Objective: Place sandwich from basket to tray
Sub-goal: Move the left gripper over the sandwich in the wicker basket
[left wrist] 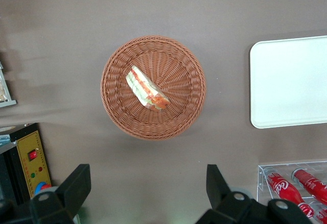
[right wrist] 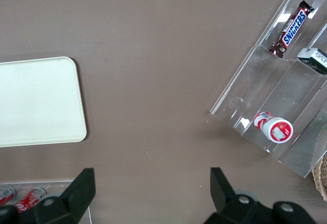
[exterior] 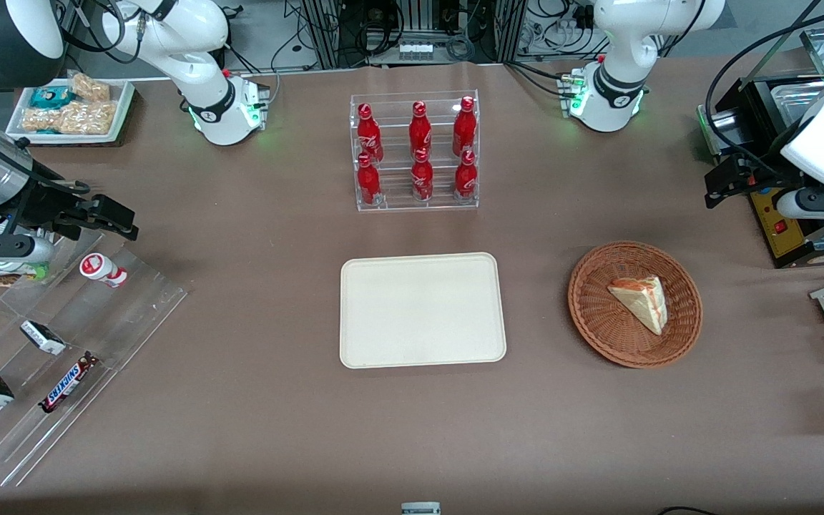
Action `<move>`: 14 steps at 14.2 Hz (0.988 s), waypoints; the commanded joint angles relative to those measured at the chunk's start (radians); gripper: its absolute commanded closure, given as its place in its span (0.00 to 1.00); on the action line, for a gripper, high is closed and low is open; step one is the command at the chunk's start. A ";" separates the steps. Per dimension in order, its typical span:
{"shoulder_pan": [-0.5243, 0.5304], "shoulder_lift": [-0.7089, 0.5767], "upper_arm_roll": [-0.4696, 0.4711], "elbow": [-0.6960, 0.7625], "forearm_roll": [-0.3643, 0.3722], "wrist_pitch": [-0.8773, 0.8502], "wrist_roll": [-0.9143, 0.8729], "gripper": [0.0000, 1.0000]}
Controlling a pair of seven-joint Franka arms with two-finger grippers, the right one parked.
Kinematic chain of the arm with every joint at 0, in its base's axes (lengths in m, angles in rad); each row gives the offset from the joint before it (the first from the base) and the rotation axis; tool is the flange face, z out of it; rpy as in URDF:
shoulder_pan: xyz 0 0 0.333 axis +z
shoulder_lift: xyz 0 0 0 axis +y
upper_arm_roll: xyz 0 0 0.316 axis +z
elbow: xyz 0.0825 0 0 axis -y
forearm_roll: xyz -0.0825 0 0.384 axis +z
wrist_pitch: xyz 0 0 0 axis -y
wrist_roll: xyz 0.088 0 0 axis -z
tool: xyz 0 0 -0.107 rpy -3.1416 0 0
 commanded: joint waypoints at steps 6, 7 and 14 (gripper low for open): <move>0.002 0.017 -0.001 0.018 -0.004 -0.045 0.012 0.00; 0.003 0.017 -0.001 0.004 -0.004 -0.063 0.010 0.00; 0.003 0.034 0.001 -0.269 -0.001 0.175 0.004 0.00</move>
